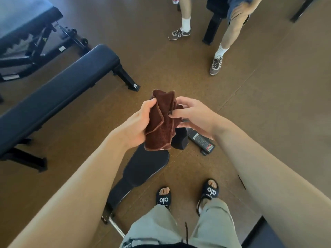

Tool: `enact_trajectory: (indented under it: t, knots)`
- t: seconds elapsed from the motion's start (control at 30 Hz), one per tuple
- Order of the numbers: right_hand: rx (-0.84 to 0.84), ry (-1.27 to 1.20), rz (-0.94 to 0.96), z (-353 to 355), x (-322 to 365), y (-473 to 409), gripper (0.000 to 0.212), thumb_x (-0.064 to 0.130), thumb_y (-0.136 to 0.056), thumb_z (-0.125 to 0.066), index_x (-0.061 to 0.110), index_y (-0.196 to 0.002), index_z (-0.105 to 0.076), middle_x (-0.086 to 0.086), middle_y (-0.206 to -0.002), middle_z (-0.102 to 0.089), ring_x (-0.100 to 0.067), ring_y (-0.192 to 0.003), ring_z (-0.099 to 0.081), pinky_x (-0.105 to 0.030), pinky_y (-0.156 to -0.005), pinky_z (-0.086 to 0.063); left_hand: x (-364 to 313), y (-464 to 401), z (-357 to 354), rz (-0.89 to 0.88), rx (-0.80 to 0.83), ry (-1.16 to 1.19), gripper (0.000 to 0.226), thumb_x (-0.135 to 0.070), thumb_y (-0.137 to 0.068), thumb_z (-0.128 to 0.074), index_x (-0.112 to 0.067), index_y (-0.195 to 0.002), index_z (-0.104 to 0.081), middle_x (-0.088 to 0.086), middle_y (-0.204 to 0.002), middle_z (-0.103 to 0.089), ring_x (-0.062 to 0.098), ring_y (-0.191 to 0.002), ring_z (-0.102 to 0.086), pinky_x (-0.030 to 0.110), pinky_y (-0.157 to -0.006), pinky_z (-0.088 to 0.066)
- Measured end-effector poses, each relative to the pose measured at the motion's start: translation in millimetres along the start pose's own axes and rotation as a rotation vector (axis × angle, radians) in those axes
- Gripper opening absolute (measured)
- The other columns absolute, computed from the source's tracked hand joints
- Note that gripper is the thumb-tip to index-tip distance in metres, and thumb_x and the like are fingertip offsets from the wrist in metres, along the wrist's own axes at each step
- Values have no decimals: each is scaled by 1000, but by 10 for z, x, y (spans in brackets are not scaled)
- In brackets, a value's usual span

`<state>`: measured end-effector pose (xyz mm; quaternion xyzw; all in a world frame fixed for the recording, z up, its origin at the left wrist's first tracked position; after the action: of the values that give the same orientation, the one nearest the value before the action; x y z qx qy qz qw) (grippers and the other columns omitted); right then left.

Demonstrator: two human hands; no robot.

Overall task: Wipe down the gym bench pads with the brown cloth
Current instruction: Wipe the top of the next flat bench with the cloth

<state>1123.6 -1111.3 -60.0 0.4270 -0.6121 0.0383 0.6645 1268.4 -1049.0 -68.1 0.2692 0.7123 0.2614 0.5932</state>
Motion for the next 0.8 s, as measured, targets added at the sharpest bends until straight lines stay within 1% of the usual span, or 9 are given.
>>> enact_trajectory:
  t: [0.13, 0.23, 0.3, 0.37, 0.47, 0.53, 0.67, 0.73, 0.8]
  knots:
    - [43, 38, -13, 280, 190, -77, 27, 13, -94, -74, 9, -120, -69, -9, -113, -78, -27, -109, -75, -50, -107, -54, -276, -42, -179, -18, -60, -11, 54, -58, -107, -31, -21, -123, -66, 4, -108, -78, 22, -103, -75, 44, -100, -54]
    - [104, 44, -34, 566, 313, -138, 27, 18, -97, -73, 7, -121, -70, -8, -111, -79, -24, -106, -76, -44, -101, -56, -467, -166, -423, -56, -71, -1, 53, -57, -107, -32, -22, -133, -62, 1, -118, -77, 19, -109, -74, 40, -99, -56]
    - [135, 71, -39, 767, 406, -168, 30, 23, -96, -74, 7, -121, -69, -8, -111, -79, -24, -106, -76, -46, -103, -56, -570, -259, -588, -80, -112, 14, 51, -55, -106, -39, -20, -138, -58, 3, -125, -74, 19, -115, -72, 43, -105, -54]
    - [174, 107, -53, 966, 491, -167, 33, 25, -97, -74, 5, -122, -67, -9, -110, -79, -24, -104, -77, -47, -103, -57, -636, -351, -707, -80, -168, 26, 47, -50, -103, -52, -19, -139, -57, 3, -126, -73, 19, -116, -71, 47, -108, -51]
    - [317, 179, -113, 1200, 584, -181, 29, 19, -98, -72, 3, -122, -65, -12, -111, -79, -25, -104, -77, -43, -99, -60, -715, -465, -795, -86, -257, 24, 33, -35, -103, -61, -18, -131, -63, 1, -118, -76, 20, -114, -71, 45, -102, -54]
    - [396, 228, -152, 1323, 665, -244, 28, 15, -97, -71, 3, -122, -66, -13, -111, -78, -27, -105, -77, -42, -98, -60, -761, -527, -836, -86, -312, 41, 23, -26, -104, -60, -17, -124, -65, 4, -115, -76, 23, -112, -71, 47, -98, -56]
    - [472, 313, -185, 1423, 872, -463, 23, 13, -96, -72, 5, -118, -68, -12, -108, -79, -23, -103, -77, -37, -91, -62, -854, -617, -770, -98, -396, -2, 21, -17, -103, -55, -17, -121, -66, 10, -117, -72, 27, -113, -70, 50, -103, -54]
    - [493, 365, -163, 1411, 1004, -616, 21, 12, -96, -73, 6, -115, -69, -9, -103, -80, -20, -99, -78, -32, -84, -62, -950, -654, -673, -115, -408, -9, 24, -14, -101, -52, -17, -123, -64, 11, -119, -68, 28, -115, -66, 48, -103, -53]
    - [478, 438, -125, 1393, 1140, -788, 19, 13, -94, -75, 11, -112, -71, -3, -96, -80, -16, -94, -78, -28, -78, -61, -1083, -716, -592, -130, -383, 10, 24, -17, -102, -52, -15, -124, -62, 8, -115, -67, 25, -112, -66, 42, -101, -53]
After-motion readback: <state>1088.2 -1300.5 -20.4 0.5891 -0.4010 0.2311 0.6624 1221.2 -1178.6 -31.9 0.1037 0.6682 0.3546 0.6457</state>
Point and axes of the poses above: each hand's wrist, its own y-axis away from the middle knuckle, its own z-axis out of the back of the hand, x = y × z, the point moved 6 cm from there along -y, towards the middle knuckle
